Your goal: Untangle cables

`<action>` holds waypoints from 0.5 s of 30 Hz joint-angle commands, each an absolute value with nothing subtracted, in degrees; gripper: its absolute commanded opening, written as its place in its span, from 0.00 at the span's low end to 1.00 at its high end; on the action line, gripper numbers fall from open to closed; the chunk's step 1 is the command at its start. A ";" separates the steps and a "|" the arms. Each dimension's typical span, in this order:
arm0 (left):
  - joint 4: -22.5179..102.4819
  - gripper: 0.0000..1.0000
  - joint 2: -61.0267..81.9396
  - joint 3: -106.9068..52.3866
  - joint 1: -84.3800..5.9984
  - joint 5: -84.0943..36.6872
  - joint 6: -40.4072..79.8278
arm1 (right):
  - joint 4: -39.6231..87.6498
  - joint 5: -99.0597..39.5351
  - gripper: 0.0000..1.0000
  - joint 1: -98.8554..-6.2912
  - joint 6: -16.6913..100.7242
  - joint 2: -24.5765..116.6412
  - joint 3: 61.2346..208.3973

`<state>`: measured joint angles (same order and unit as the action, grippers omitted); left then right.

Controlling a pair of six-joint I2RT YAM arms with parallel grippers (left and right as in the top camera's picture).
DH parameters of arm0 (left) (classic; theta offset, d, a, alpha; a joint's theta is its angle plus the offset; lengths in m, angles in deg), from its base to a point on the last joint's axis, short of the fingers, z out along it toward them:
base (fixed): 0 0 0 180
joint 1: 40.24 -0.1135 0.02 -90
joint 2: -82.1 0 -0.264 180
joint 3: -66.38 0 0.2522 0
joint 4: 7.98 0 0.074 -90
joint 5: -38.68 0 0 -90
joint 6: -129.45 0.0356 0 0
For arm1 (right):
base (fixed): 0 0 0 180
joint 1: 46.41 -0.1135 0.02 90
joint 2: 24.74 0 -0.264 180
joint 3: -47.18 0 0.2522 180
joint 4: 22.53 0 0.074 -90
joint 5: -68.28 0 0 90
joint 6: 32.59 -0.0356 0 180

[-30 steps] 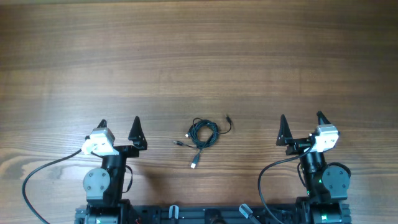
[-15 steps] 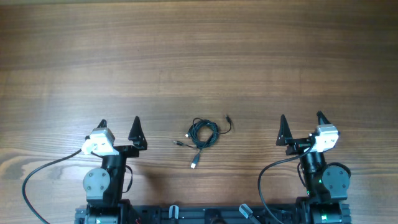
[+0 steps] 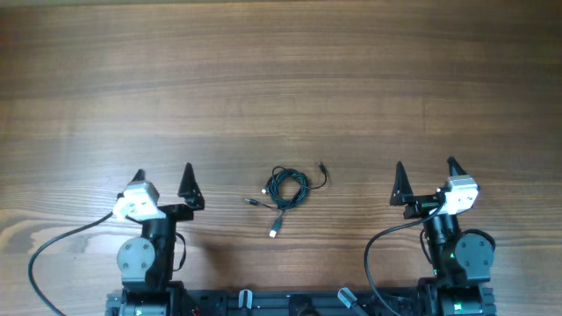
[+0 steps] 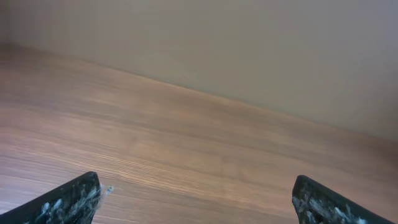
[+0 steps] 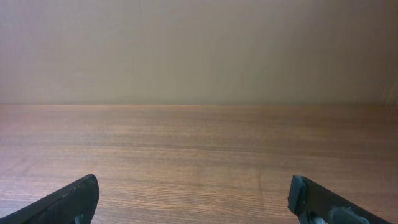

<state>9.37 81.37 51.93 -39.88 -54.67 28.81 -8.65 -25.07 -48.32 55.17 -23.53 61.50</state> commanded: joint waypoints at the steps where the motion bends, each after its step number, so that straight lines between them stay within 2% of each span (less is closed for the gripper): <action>1: 9.00 1.00 81.61 52.28 -40.14 -59.77 30.69 | -8.91 -24.92 1.00 -48.48 55.83 -23.72 61.23; 4: 9.07 1.00 81.61 52.28 -40.10 -57.95 28.29 | -8.89 -24.92 1.00 -48.48 55.81 -23.72 61.23; 8: 9.04 1.00 81.61 52.28 -39.99 -40.05 6.26 | -8.89 -24.92 1.00 -48.48 55.81 -23.72 61.23; 12: 8.30 1.00 81.61 52.28 -39.99 -33.36 -6.11 | -8.91 -24.92 1.00 -48.48 55.85 -23.72 61.23; 15: 8.23 1.00 81.61 51.53 -39.99 -29.65 -6.00 | -8.91 -24.92 1.00 -48.48 55.81 -23.72 61.23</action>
<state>8.19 81.37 51.93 -39.88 -37.21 0.64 -8.65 -25.07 -48.32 55.17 -23.53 61.50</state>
